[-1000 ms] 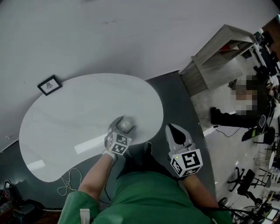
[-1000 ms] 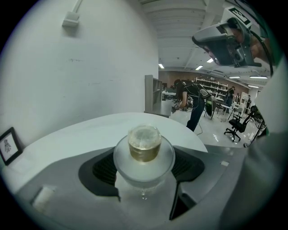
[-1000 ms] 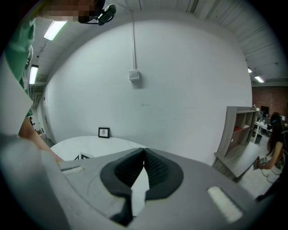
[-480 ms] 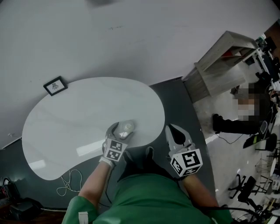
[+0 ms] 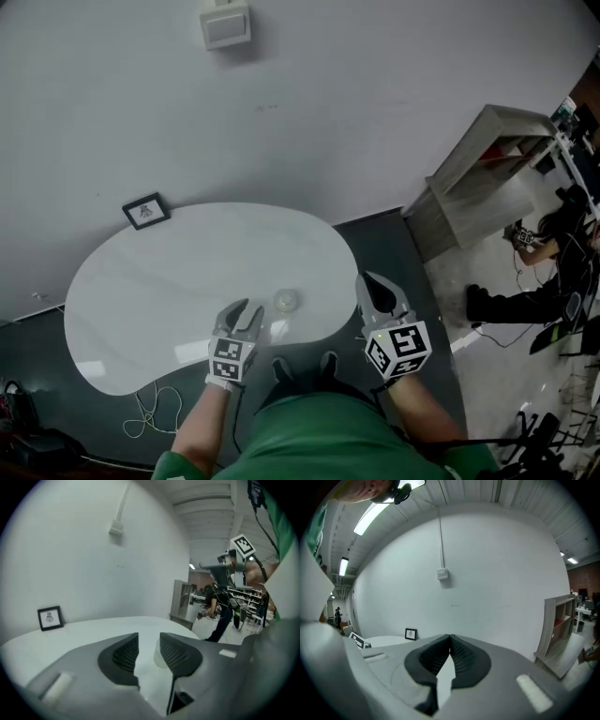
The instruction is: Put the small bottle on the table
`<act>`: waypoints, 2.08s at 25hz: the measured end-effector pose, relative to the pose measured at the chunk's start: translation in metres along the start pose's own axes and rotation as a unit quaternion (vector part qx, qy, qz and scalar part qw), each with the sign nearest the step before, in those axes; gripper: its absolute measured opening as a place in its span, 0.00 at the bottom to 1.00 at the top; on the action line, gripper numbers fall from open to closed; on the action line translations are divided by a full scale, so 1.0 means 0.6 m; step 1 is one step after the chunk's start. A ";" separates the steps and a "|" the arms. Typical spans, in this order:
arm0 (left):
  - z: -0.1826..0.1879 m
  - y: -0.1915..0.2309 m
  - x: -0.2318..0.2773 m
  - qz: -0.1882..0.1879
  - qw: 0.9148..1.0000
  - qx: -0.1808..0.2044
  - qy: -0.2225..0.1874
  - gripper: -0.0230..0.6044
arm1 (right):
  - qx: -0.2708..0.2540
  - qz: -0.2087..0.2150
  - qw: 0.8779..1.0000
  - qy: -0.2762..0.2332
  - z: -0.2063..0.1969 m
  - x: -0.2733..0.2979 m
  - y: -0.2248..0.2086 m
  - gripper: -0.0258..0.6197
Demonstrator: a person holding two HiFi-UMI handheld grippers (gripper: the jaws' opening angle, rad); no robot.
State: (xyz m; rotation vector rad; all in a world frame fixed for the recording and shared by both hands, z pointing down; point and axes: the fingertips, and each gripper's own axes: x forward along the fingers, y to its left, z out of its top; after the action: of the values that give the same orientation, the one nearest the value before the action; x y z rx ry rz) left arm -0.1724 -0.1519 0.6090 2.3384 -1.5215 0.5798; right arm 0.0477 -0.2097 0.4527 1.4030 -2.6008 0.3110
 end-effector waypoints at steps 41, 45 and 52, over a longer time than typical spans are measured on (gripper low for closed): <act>0.453 0.053 -0.180 0.138 0.955 -0.028 -0.259 0.06 | -0.052 0.046 0.979 -0.190 0.250 -0.004 -0.008 0.04; 0.438 0.057 -0.179 0.141 0.957 -0.032 -0.250 0.06 | -0.050 0.038 0.981 -0.182 0.239 0.000 -0.013 0.04; 0.411 0.066 -0.175 0.146 0.959 -0.035 -0.239 0.06 | -0.049 0.036 0.983 -0.176 0.222 0.006 -0.008 0.04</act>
State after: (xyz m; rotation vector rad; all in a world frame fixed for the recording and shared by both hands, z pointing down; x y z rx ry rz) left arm -0.2040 -0.1945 0.3433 2.3220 -2.0785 0.0042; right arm 0.0432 -0.2502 0.3259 1.4447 -2.9020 -0.0660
